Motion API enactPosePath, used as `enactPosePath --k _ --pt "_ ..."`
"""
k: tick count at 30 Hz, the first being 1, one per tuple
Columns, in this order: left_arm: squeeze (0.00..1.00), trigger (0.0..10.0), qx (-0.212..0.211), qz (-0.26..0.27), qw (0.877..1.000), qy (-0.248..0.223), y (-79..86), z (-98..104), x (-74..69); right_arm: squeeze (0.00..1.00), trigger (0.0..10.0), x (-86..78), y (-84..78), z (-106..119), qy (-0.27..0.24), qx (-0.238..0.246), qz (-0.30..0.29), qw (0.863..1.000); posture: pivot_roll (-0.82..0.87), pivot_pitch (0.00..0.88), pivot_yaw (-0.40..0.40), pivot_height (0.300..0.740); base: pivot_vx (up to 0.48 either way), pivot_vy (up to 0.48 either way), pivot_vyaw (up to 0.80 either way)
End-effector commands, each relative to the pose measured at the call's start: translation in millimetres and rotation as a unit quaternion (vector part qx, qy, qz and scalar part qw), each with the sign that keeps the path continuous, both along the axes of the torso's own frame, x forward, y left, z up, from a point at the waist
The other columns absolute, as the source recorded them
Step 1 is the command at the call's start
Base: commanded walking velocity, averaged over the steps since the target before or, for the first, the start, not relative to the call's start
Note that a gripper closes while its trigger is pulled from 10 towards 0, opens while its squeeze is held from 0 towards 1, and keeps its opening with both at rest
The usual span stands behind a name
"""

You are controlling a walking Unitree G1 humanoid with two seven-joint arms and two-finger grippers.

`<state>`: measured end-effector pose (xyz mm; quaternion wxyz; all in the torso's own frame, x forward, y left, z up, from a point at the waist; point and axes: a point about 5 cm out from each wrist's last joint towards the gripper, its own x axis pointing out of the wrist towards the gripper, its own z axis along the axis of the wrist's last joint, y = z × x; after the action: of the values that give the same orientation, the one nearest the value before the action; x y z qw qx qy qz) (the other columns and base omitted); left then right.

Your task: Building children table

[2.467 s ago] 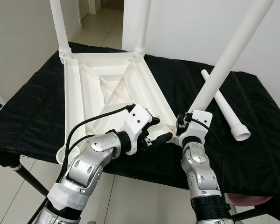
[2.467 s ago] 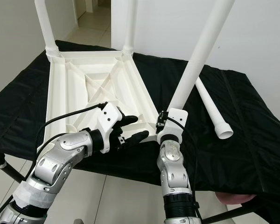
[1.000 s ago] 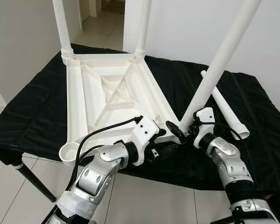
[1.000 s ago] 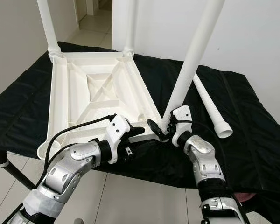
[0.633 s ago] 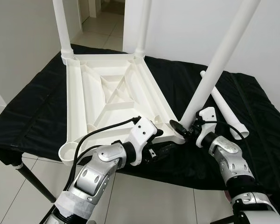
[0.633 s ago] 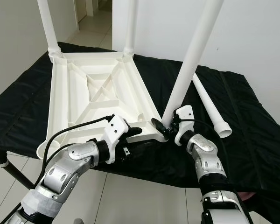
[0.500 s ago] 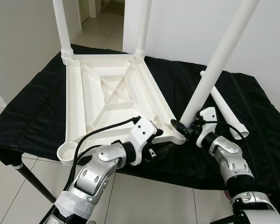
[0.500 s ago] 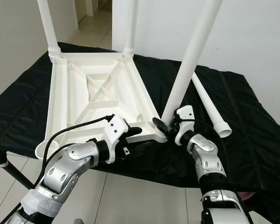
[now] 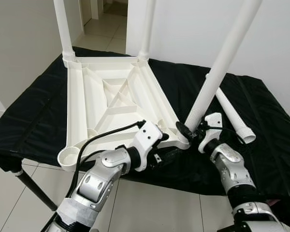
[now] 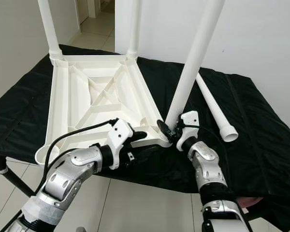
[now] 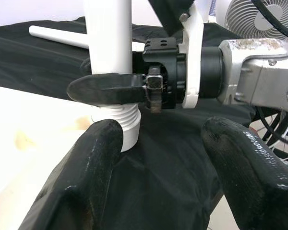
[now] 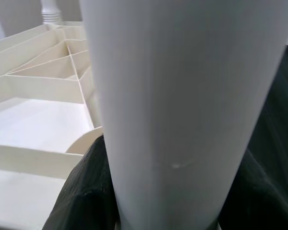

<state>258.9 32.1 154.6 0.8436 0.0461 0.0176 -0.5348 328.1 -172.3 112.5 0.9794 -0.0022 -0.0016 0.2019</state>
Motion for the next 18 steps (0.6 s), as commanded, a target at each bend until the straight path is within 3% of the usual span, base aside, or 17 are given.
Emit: enactPosePath --k 1,7,9,10,15,18 --pt "0.00 10.0 0.002 0.021 1.000 -0.004 0.4 -1.4 0.9 0.00 10.0 -5.2 -2.7 -17.5 0.044 -0.014 -0.017 0.999 -0.02 0.000 -0.070 0.740 0.000 0.000 0.00" --pt "0.00 10.0 0.003 0.020 1.000 -0.004 1.4 -2.2 0.3 0.00 10.0 -7.9 7.8 -11.9 0.048 0.008 -0.073 0.996 -0.02 0.000 -0.072 0.740 0.000 0.000 0.00" --pt "0.00 10.0 0.005 0.019 1.000 -0.005 1.6 -2.4 1.1 0.00 10.0 -10.5 17.4 -8.7 0.048 0.018 -0.135 0.990 -0.03 0.000 -0.071 0.740 0.000 0.000 0.00" --pt "0.00 10.0 0.005 0.019 1.000 -0.005 1.6 -2.4 1.1 0.00 10.0 -10.5 17.4 -8.7 0.048 0.018 -0.135 0.990 -0.03 0.000 -0.071 0.740 0.000 0.000 0.00" --pt "0.00 10.0 0.005 0.020 1.000 -0.010 2.1 -0.6 4.3 0.00 10.0 -21.1 30.9 -8.7 0.056 0.038 -0.253 0.965 -0.02 0.000 -0.078 0.740 0.000 0.000 0.00" --pt "0.00 10.0 0.004 0.021 1.000 -0.013 2.9 0.8 5.5 0.00 10.0 -25.0 39.6 -8.7 0.060 0.052 -0.267 0.960 -0.01 0.000 -0.077 0.740 0.000 0.000 0.00"
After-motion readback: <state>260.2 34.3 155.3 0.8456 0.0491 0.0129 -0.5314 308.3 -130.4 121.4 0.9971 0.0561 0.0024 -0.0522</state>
